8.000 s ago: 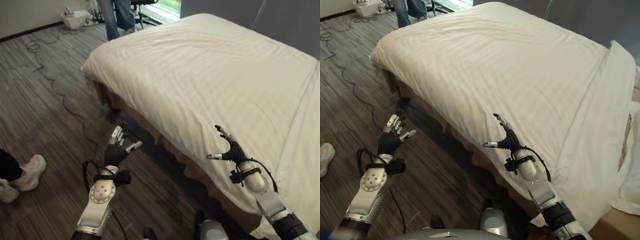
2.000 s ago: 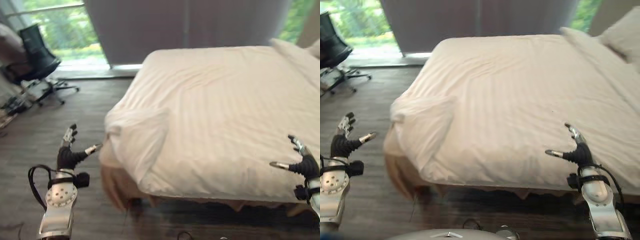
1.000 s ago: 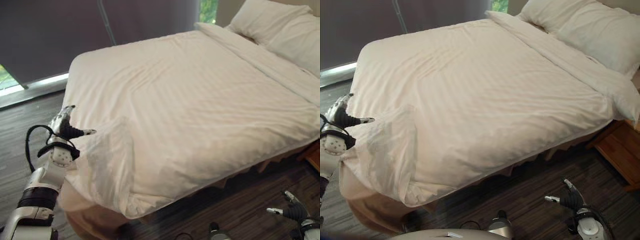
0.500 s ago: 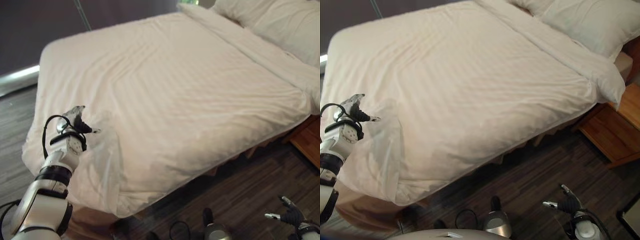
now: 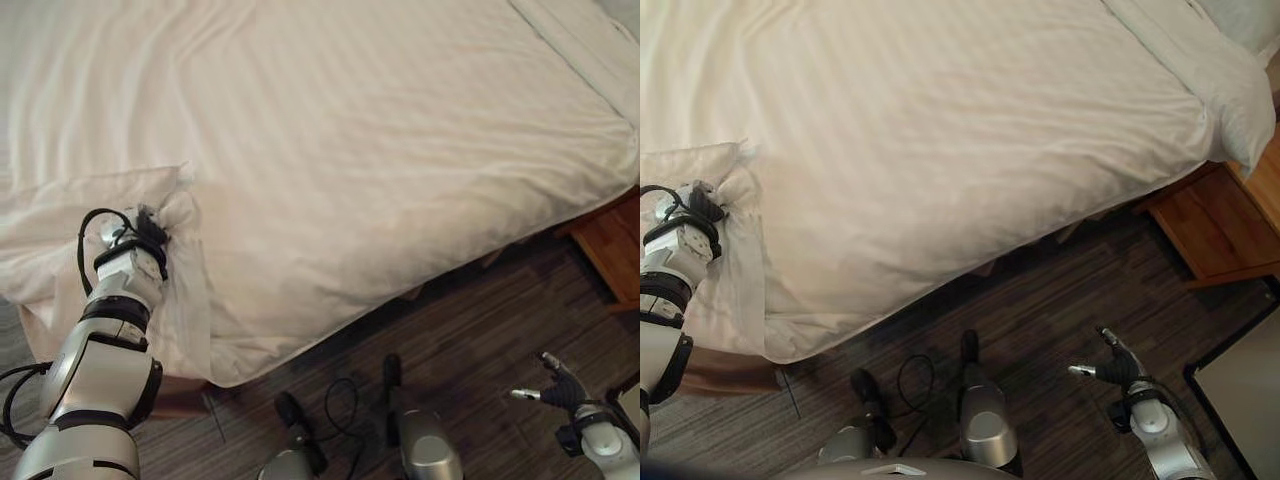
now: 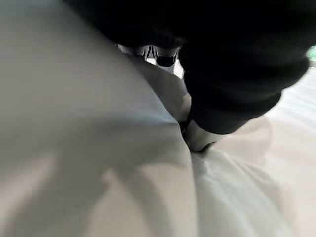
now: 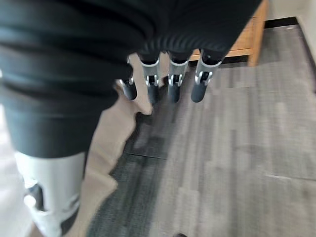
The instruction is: Making the bed.
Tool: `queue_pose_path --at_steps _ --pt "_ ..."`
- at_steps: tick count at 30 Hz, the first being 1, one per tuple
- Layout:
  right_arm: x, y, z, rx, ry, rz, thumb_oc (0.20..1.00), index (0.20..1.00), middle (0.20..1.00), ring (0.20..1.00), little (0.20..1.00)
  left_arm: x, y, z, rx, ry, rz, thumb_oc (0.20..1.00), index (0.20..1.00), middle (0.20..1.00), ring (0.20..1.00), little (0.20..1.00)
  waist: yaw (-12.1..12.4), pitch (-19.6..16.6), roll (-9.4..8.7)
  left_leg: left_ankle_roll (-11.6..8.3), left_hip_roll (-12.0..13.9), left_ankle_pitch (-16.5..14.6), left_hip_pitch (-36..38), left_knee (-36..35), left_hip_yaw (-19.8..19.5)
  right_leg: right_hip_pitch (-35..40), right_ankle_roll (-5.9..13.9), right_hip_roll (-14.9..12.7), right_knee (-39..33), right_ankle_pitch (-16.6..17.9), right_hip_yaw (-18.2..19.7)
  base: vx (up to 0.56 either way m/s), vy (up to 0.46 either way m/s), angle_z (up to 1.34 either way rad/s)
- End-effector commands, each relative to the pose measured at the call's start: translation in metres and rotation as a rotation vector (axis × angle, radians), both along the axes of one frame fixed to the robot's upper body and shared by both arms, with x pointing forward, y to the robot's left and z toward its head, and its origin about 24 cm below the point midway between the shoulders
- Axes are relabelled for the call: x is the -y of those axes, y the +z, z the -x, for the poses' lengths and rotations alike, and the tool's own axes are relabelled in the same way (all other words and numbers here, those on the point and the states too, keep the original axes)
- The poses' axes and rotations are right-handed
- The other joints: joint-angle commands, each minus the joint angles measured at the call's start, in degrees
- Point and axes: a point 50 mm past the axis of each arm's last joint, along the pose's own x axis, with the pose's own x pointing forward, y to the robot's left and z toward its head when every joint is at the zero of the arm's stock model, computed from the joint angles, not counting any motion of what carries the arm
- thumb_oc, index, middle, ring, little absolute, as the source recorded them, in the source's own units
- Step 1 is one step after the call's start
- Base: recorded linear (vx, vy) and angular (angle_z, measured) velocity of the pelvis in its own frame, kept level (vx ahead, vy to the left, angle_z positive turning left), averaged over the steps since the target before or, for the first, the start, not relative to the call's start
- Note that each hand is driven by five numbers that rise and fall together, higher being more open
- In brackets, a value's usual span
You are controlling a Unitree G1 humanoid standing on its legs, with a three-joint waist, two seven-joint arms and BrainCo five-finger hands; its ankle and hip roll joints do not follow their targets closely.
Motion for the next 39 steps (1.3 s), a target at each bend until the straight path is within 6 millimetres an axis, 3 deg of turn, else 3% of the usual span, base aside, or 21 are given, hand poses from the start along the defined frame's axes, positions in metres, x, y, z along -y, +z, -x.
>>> queue_pose_path --at_steps 1,4,5,8,9,11,12,13,14,15,17,19,22,24,27,30,33,34,35,37,39 --pt "0.008 0.029 -0.009 0.128 0.035 0.033 1.000 1.000 1.000 1.000 1.000 -0.004 0.033 0.006 0.183 -0.071 0.000 0.200 0.200 0.200 0.200 0.200 2.7 -1.9 2.88 -1.17 3.4 -5.2 2.7 1.9 1.9 1.3 3.99 -2.9 4.0 -9.9 -2.2 0.04 -0.053 0.16" --pt "0.000 0.039 -0.013 0.171 0.085 0.030 1.000 1.000 1.000 1.000 1.000 -0.011 0.028 0.021 0.227 -0.076 0.053 0.200 0.200 0.200 0.200 0.200 3.3 -3.1 3.28 -1.16 3.4 -5.2 3.4 1.7 1.3 2.8 3.77 -2.8 4.0 -10.7 -2.7 0.05 -0.034 0.13" --pt "-0.010 0.051 -0.018 0.215 0.160 0.052 1.000 1.000 1.000 1.000 1.000 -0.020 0.015 0.040 0.259 -0.056 0.129 0.200 0.200 0.200 0.200 0.200 4.2 -4.3 3.87 -1.13 3.2 -5.5 4.4 1.5 0.6 4.5 3.60 -2.8 4.2 -11.6 -3.3 0.08 -0.056 0.27" --pt "-0.037 0.073 -0.033 0.313 0.303 0.049 1.000 1.000 1.000 1.000 1.000 -0.033 -0.008 0.059 0.236 0.002 0.190 0.200 0.200 0.200 0.200 0.200 6.1 -5.8 4.43 -1.12 3.3 -5.6 5.7 1.5 -0.8 6.7 3.01 -2.7 5.3 -13.3 -4.5 0.06 -0.070 0.29" --pt "-0.054 0.088 -0.042 0.384 0.383 0.041 1.000 1.000 1.000 1.000 1.000 -0.040 -0.018 0.069 0.212 0.033 0.201 0.200 0.200 0.200 0.200 0.200 7.2 -6.6 4.75 -1.28 3.5 -5.3 6.0 1.5 -2.4 8.5 2.33 -2.4 6.3 -15.0 -6.0 0.03 -0.121 0.60" --pt "-0.074 0.106 -0.053 0.474 0.473 0.033 1.000 1.000 1.000 1.000 1.000 -0.044 -0.027 0.076 0.191 0.056 0.208 0.200 0.200 0.200 0.200 0.200 9.4 -7.2 5.04 -1.56 3.9 -4.3 5.4 1.5 -4.8 9.9 1.47 -1.8 6.9 -16.5 -8.0 0.00 -0.131 0.66" --pt "-0.074 0.106 -0.053 0.473 0.475 0.033 1.000 1.000 1.000 1.000 1.000 -0.045 -0.027 0.076 0.191 0.058 0.208 0.200 0.200 0.200 0.200 0.200 9.1 -7.1 5.02 -1.65 3.9 -4.3 5.4 1.5 -5.1 10.1 1.42 -1.7 7.0 -16.7 -8.4 -0.02 -0.158 0.74" --pt "-0.092 0.125 -0.057 0.560 0.568 0.043 1.000 1.000 1.000 1.000 1.000 -0.047 -0.031 0.081 0.170 0.064 0.204 0.200 0.200 0.200 0.200 0.200 10.8 -7.7 5.28 -2.38 4.5 -3.3 4.6 1.5 -6.9 11.7 0.65 -0.9 7.2 -18.1 -10.4 -0.01 -0.109 0.89" --pt "-0.092 0.125 -0.057 0.559 0.570 0.043 1.000 1.000 1.000 1.000 1.000 -0.048 -0.031 0.081 0.170 0.066 0.204 0.200 0.200 0.200 0.200 0.200 10.5 -7.7 5.31 -2.47 4.6 -3.3 4.5 1.5 -7.2 11.8 0.58 -0.8 7.2 -18.2 -10.7 -0.04 -0.219 1.30" --pt "-0.113 0.150 -0.061 0.669 0.682 0.037 1.000 1.000 1.000 1.000 1.000 -0.052 -0.037 0.090 0.147 0.079 0.203 0.200 0.200 0.200 0.200 0.200 12.0 -7.9 5.85 -3.70 5.5 -1.7 3.2 1.5 -9.2 13.5 -0.52 0.3 7.1 -19.7 -13.1 -0.04 -0.159 1.25" --pt "-0.136 0.170 -0.064 0.749 0.798 0.000 1.000 1.000 1.000 1.000 1.000 -0.062 -0.049 0.105 0.108 0.130 0.212 0.200 0.200 0.200 0.200 0.200 13.8 -8.1 6.29 -4.46 6.2 -0.6 2.6 1.5 -10.0 15.1 -1.42 1.3 6.4 -20.7 -14.6 -0.03 -0.159 0.81" --pt "-0.157 0.181 -0.068 0.792 0.891 -0.079 1.000 1.000 1.000 1.000 1.000 -0.073 -0.059 0.121 0.077 0.187 0.225 1.000 1.000 1.000 1.000 1.000 15.0 -8.1 6.44 -5.09 6.8 0.1 2.1 2.3 -10.3 16.8 -2.02 2.1 5.3 -21.0 -15.8 -0.02 -0.086 0.57" --pt "-0.172 0.187 -0.072 0.803 0.953 -0.157 1.000 1.000 1.000 1.000 1.000 -0.081 -0.064 0.131 0.065 0.237 0.230 1.000 1.000 1.000 1.000 1.000 15.1 -7.0 6.25 -5.37 7.7 0.8 -0.3 6.1 -8.3 17.7 -2.71 1.9 5.0 -21.1 -17.5 -0.08 -0.009 0.33" --pt "-0.177 0.192 -0.075 0.808 0.998 -0.142 1.000 1.000 1.000 1.000 1.000 -0.092 -0.059 0.133 0.069 0.289 0.224 1.000 1.000 1.000 1.000 1.000 12.6 -7.3 5.69 -3.89 10.3 -0.1 0.3 8.5 2.1 17.1 -2.97 1.3 5.6 -21.1 -18.8 -0.10 0.041 0.54" --pt "-0.173 0.181 -0.070 0.761 0.982 -0.182 1.000 1.000 1.000 1.000 1.000 -0.104 -0.071 0.149 -0.004 0.368 0.215 1.000 1.000 1.000 1.000 1.000 11.3 -8.9 4.62 -2.31 10.4 -5.0 1.8 14.5 9.6 17.3 -2.90 -0.2 5.8 -19.6 -19.0 0.04 0.105 0.68" --pt "-0.164 0.171 -0.070 0.716 0.930 -0.182 1.000 1.000 1.000 1.000 1.000 -0.105 -0.071 0.149 -0.013 0.377 0.199 1.000 1.000 1.000 1.000 1.000 10.5 -9.6 4.30 -1.96 9.2 -5.4 2.1 13.2 10.1 17.1 -2.40 -1.6 7.5 -19.1 -19.6 0.12 0.225 0.24" --pt "-0.153 0.158 -0.065 0.679 0.853 -0.207 1.000 1.000 1.000 1.000 1.000 -0.105 -0.043 0.130 0.029 0.332 0.121 1.000 1.000 1.000 1.000 1.000 8.8 -9.1 3.17 2.05 4.8 -9.2 5.6 10.2 10.4 10.9 1.28 -8.3 24.9 -15.5 -18.0 0.14 0.295 0.59" --pt "-0.153 0.156 -0.065 0.678 0.840 -0.208 1.000 1.000 1.000 1.000 1.000 -0.101 -0.035 0.122 0.053 0.311 0.102 1.000 1.000 1.000 1.000 1.000 7.7 -7.8 2.90 3.14 3.4 -10.1 6.1 9.8 9.6 7.4 3.39 -10.2 31.4 -12.5 -15.1 0.09 0.239 0.92" --pt "-0.151 0.153 -0.064 0.680 0.809 -0.218 1.000 1.000 1.000 1.000 1.000 -0.095 -0.017 0.108 0.117 0.275 0.074 1.000 1.000 1.000 1.000 1.000 6.1 -6.3 2.59 3.70 2.5 -10.6 7.4 8.0 8.8 1.0 4.67 -9.0 37.6 -14.0 -8.1 0.09 0.137 1.06" --pt "-0.149 0.150 -0.063 0.677 0.788 -0.227 1.000 1.000 1.000 1.000 1.000 -0.089 -0.008 0.098 0.164 0.242 0.069 1.000 1.000 1.000 1.000 1.000 5.0 -5.4 2.72 2.81 2.6 -9.9 7.7 6.7 7.1 -1.5 4.04 -5.9 32.3 -18.3 -3.8 0.14 -0.085 1.01" --pt "-0.142 0.145 -0.058 0.668 0.750 -0.235 1.000 1.000 1.000 1.000 1.000 -0.085 0.006 0.089 0.221 0.220 0.062 1.000 1.000 1.000 1.000 1.000 4.6 -5.6 2.91 1.50 3.3 -9.8 7.4 6.2 5.5 -1.1 3.22 -6.2 21.7 -17.4 -2.2 0.17 -0.253 0.89"
